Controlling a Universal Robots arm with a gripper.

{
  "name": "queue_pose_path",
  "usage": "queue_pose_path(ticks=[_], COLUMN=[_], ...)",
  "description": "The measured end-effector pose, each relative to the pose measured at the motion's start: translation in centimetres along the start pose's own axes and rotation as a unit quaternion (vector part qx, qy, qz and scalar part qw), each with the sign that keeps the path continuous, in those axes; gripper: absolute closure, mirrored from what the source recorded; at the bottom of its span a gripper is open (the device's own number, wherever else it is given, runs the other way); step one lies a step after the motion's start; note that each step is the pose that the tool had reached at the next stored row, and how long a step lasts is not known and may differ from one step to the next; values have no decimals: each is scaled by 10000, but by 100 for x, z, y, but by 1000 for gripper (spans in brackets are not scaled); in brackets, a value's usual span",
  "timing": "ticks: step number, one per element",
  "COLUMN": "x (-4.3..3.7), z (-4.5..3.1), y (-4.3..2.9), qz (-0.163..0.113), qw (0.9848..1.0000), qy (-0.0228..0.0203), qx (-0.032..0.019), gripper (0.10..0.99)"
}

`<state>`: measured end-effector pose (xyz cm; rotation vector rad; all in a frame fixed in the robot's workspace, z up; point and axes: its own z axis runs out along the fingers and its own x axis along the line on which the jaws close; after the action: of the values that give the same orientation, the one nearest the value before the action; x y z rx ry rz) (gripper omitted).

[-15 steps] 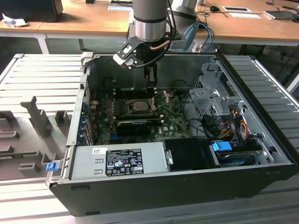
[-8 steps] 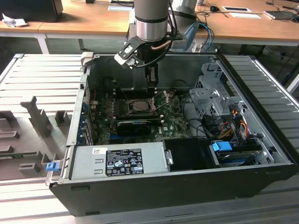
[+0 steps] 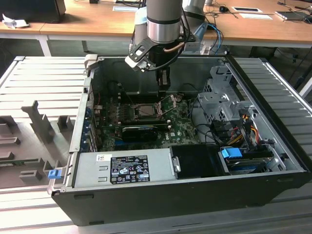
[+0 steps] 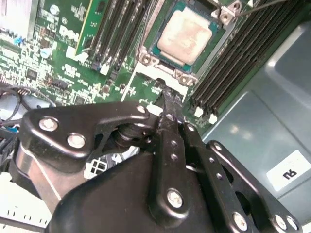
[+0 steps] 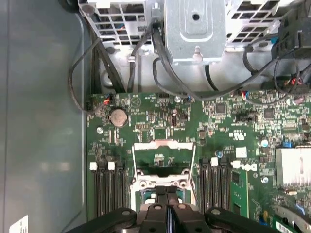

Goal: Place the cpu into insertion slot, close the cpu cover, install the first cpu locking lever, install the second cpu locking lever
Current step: 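Close the cpu cover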

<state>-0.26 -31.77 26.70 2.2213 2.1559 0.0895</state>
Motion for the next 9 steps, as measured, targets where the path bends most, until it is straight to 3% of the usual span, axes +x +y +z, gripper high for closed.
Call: queue_pose_path(ticks=[9], x=[3], z=[7], y=[97], qz=[0], qw=[10000], qy=[0], qx=[4], gripper=[980])
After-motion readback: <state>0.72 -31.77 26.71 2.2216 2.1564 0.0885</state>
